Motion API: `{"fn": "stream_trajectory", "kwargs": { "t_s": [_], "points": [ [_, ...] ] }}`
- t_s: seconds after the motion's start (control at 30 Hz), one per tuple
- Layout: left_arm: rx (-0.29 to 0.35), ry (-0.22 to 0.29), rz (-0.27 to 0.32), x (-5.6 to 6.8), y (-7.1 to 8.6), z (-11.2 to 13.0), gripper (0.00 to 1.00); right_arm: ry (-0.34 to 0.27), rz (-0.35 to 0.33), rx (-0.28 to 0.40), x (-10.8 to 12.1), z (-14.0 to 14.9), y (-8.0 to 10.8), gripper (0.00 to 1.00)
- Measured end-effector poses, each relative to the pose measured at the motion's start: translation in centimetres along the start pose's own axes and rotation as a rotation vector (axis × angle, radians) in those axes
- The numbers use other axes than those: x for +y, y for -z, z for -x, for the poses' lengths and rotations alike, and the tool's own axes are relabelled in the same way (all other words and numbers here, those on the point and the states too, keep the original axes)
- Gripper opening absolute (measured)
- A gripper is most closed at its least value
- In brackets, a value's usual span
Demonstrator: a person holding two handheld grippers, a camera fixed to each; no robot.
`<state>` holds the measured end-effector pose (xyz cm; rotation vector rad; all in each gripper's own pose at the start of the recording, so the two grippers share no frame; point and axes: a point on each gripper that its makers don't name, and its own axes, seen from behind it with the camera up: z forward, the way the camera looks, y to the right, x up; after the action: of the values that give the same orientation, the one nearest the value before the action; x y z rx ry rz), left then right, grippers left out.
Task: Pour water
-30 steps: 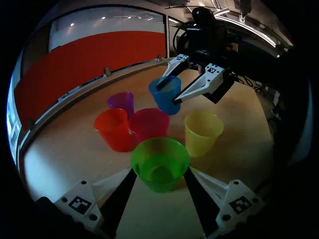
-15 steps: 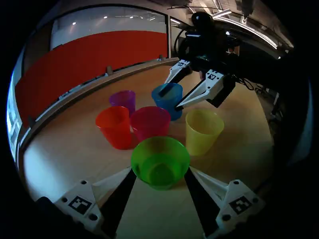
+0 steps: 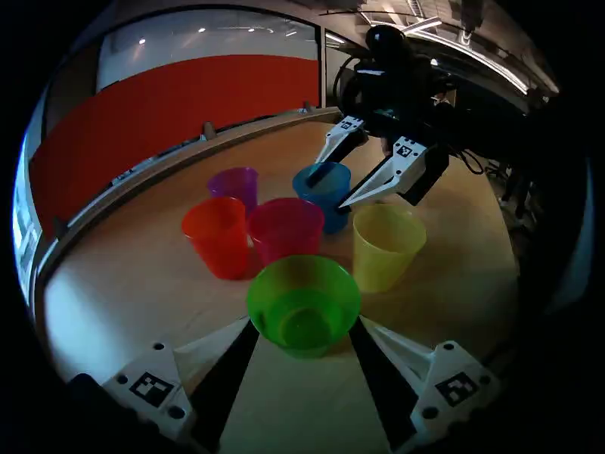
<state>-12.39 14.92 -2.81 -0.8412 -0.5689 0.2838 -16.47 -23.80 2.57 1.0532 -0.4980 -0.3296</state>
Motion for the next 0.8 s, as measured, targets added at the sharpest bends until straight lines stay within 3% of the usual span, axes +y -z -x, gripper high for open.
{"fn": "stream_trajectory", "kwargs": {
  "t_s": [0.8],
  "points": [
    [-0.045, -0.007, -0.003, 0.3, 0.3, 1.3, 0.86, 0.013, 0.025, -0.027, -0.2, 1.6, 0.7, 0.97]
  ]
}}
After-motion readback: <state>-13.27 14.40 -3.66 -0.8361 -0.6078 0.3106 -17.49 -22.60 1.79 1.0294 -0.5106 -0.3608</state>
